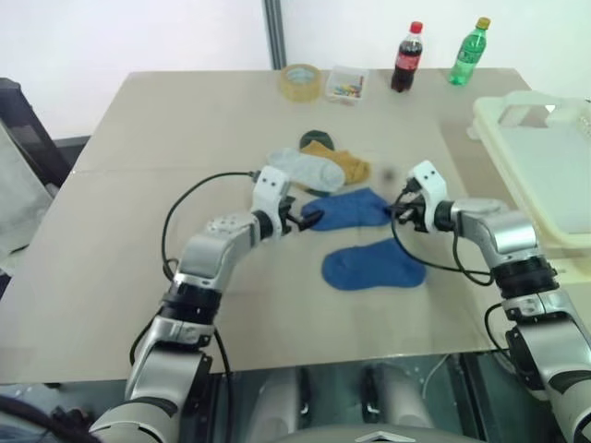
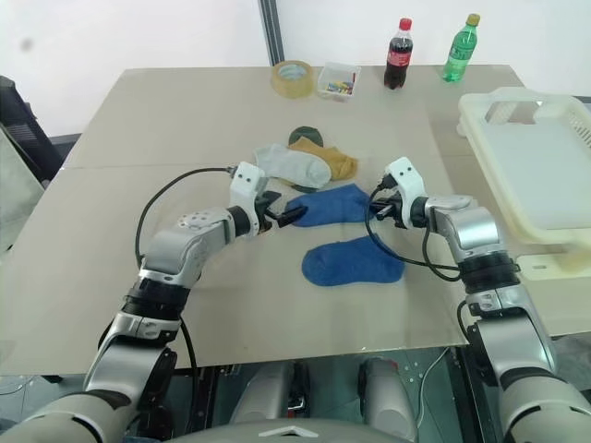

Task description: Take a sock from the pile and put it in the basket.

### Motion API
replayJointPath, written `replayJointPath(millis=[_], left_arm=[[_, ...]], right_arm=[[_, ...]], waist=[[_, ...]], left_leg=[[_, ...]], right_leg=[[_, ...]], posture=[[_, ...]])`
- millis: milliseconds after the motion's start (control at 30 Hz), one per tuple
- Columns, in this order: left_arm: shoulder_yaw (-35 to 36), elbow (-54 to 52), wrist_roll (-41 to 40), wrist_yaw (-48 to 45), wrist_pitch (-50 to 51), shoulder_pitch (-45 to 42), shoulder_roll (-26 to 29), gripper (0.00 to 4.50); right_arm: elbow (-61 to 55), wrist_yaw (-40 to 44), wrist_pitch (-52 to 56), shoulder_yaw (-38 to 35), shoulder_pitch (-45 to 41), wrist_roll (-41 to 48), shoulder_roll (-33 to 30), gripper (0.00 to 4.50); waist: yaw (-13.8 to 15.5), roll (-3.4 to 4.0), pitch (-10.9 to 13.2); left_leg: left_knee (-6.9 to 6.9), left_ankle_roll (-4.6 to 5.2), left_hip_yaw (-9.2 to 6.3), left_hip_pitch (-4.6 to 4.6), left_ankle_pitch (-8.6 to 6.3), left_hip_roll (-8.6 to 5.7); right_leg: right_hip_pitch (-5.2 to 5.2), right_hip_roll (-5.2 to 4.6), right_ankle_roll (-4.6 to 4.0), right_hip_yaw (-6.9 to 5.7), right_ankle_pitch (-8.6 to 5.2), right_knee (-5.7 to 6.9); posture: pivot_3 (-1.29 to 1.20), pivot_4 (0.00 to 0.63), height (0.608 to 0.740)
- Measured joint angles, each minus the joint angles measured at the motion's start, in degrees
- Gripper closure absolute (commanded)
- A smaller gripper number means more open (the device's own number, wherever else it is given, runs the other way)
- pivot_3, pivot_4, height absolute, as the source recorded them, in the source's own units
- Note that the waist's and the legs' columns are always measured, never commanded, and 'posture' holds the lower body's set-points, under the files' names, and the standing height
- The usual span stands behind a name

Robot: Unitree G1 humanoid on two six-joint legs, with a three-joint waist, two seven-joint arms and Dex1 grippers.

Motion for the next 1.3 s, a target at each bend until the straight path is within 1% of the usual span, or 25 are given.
replayJointPath(millis=[100,133,167,200,233,267,300,367,400,533,667,700,767,800,833,900,933,1067,1133,1167,1300], left_arm=[[-0.1,0.4,1.4,0.0,-0.4,-0.1,0.0,0.81],[0.0,0.5,1.9,0.0,-0.4,-0.1,0.0,1.45],[0.0,0.4,2.4,0.0,-0.4,0.0,0.1,1.72],[0.1,0.3,2.8,0.0,0.1,0.0,0.1,2.32],[0.3,0.2,2.9,0.0,0.6,0.0,0.1,2.67],[0.3,0.2,2.9,0.0,0.7,0.0,0.1,2.91],[0.4,-0.1,2.9,-0.1,1.0,0.2,0.0,3.44],[0.4,-0.9,2.9,-0.2,1.9,0.6,-0.4,4.24],[0.4,-1.4,2.9,-0.3,2.0,0.9,-0.7,4.41],[1.8,-2.3,2.5,-0.8,1.4,2.5,-1.6,4.41],[6.1,-4.8,-1.9,-1.9,4.0,4.9,-3.4,4.41],[7.3,-6.3,-3.7,-2.1,5.8,6.0,-3.9,4.41],[10.9,-10.8,-9.8,-2.7,10.6,8.7,-5.4,4.41],[11.8,-12.2,-11.4,-2.9,11.6,9.2,-5.6,4.41],[13.9,-15.7,-15.3,-3.2,14.2,10.5,-5.8,4.41],[17.5,-22.1,-21.7,-4.1,18.2,13.4,-5.0,4.41],[18.0,-23.1,-22.6,-4.3,18.8,14.1,-4.6,4.41],[21.7,-32.3,-32.8,-4.6,24.8,21.7,-1.7,4.41],[21.9,-33.4,-33.8,-4.4,25.4,22.0,-1.3,4.41],[21.9,-36.0,-35.3,-3.4,25.9,23.7,-1.0,4.41],[20.7,-37.1,-35.7,-1.0,26.4,26.9,-0.7,4.41]], right_arm=[[-0.6,-0.4,0.1,0.0,0.5,0.0,0.0,4.5],[-0.7,-0.4,0.1,0.0,0.5,0.0,0.0,4.5],[-0.7,-0.4,0.2,0.0,0.5,0.0,0.0,4.5],[-0.7,-0.4,0.2,0.0,0.5,0.0,0.0,4.5],[-0.8,-0.4,0.3,-0.1,0.5,0.0,0.0,4.5],[-0.8,-0.4,0.3,-0.1,0.5,0.0,0.0,4.5],[-0.8,-0.5,0.2,-0.1,0.5,0.0,0.0,4.5],[-0.7,-0.5,0.1,-0.1,0.5,-0.1,0.0,4.5],[-0.6,-0.5,0.0,-0.1,0.5,-0.2,0.0,4.5],[-0.6,-0.5,0.0,-0.1,0.5,-0.2,0.1,4.5],[-4.3,-0.5,2.1,-0.1,1.7,0.1,-0.4,4.5],[-6.2,-0.5,3.2,-0.1,2.4,0.5,-0.6,4.5],[-11.3,-0.7,6.4,-0.7,4.1,1.6,-1.7,4.5],[-12.5,-0.7,7.2,-1.2,4.5,2.1,-2.1,4.5],[-16.4,-0.8,9.2,-2.0,5.7,3.0,-3.1,4.5],[-23.5,-0.7,13.0,-3.7,8.2,5.1,-5.4,4.5],[-24.8,-0.7,13.7,-4.2,8.6,5.5,-5.9,4.5],[-37.5,-0.5,23.7,-10.7,13.8,12.1,-10.7,4.5],[-39.2,-0.5,25.0,-11.5,14.0,13.1,-11.2,4.5],[-43.0,-0.6,28.0,-13.5,16.3,15.2,-13.1,4.5],[-47.1,-1.5,33.7,-16.6,19.9,18.1,-15.6,4.5]], waist=[[0.0,0.04,0.0],[-0.1,0.04,0.0],[-0.1,0.04,0.0],[0.0,0.04,0.0],[0.0,0.04,0.0],[0.0,0.04,0.0],[0.0,0.04,0.0],[0.0,0.04,-0.1],[0.0,0.03,-0.1],[0.0,0.09,-0.1],[0.0,0.1,-0.1],[0.0,0.09,-0.1],[0.1,0.07,-0.1],[0.1,0.06,-0.1],[0.2,0.06,0.0],[0.1,0.06,0.0],[0.1,0.06,-0.1],[0.2,0.06,0.0],[0.2,0.06,0.0],[0.4,0.05,-0.1],[0.4,0.05,-0.1]], left_leg=[[0.0,-0.01,-0.01,0.03,0.01,0.0],[0.0,-0.02,-0.02,0.03,0.01,0.0],[0.0,-0.02,-0.02,0.02,0.01,0.0],[0.01,-0.01,-0.02,0.02,0.01,0.0],[0.01,-0.01,-0.01,0.01,0.01,0.0],[0.01,-0.01,-0.01,0.01,0.01,0.0],[0.01,-0.01,0.0,0.0,0.01,0.0],[0.01,-0.01,-0.01,0.01,0.01,0.0],[0.01,-0.01,-0.01,0.01,0.01,0.0],[0.01,-0.01,-0.02,0.01,0.01,0.0],[0.0,-0.01,-0.05,-0.07,0.01,0.01],[0.0,-0.01,-0.06,-0.12,0.01,0.02],[0.0,-0.01,-0.09,-0.27,0.01,0.02],[0.01,-0.01,-0.11,-0.27,0.01,0.02],[0.0,-0.01,-0.13,-0.29,0.01,0.01],[0.0,-0.02,-0.17,-0.27,0.0,0.02],[0.0,-0.02,-0.18,-0.25,0.0,0.01],[0.0,-0.01,-0.25,-0.14,0.0,0.0],[0.01,-0.01,-0.29,-0.13,0.0,-0.01],[0.01,-0.01,-0.33,-0.12,-0.01,-0.02],[0.01,0.0,-0.31,-0.13,-0.01,-0.03]], right_leg=[[0.01,-0.01,0.0,0.0,0.0,0.06],[0.01,-0.01,0.0,0.0,0.0,0.06],[0.0,-0.01,0.0,0.0,0.0,0.06],[0.0,-0.01,0.0,0.0,0.0,0.05],[0.0,-0.02,0.0,0.01,0.0,0.03],[0.0,-0.03,0.0,0.01,0.0,0.03],[0.0,-0.03,0.0,0.01,0.0,0.01],[0.01,-0.04,0.0,0.01,0.0,0.01],[0.01,-0.04,0.0,0.01,0.0,0.01],[0.01,-0.04,0.0,0.01,0.0,0.02],[-0.02,-0.05,0.0,-0.01,0.0,-0.03],[-0.04,-0.06,0.0,-0.02,0.0,-0.06],[-0.15,-0.09,0.0,-0.03,0.0,-0.09],[-0.15,-0.1,0.0,-0.05,0.0,-0.09],[-0.16,-0.1,0.0,-0.07,0.0,-0.12],[-0.14,-0.11,0.0,-0.09,0.0,-0.12],[-0.12,-0.1,0.0,-0.09,-0.01,-0.12],[0.0,-0.1,-0.01,-0.13,-0.01,-0.11],[0.02,-0.1,-0.02,-0.15,-0.02,-0.11],[0.05,-0.11,-0.03,-0.16,-0.02,-0.12],[0.06,-0.1,-0.03,-0.13,-0.02,-0.15]], posture=[[0.0,0.15,0.735],[0.0,0.15,0.735],[0.0,0.15,0.735],[0.0,0.15,0.735],[0.0,0.15,0.735],[0.0,0.15,0.735],[0.0,0.15,0.735],[0.0,0.15,0.735],[0.0,0.15,0.735],[0.0,0.15,0.735],[0.0,0.15,0.735],[0.0,0.15,0.735],[0.0,0.15,0.735],[0.0,0.15,0.735],[0.0,0.15,0.735],[0.0,0.15,0.735],[0.0,0.15,0.735],[0.0,0.15,0.735],[0.0,0.15,0.735],[0.0,0.15,0.735],[0.0,0.15,0.735]])
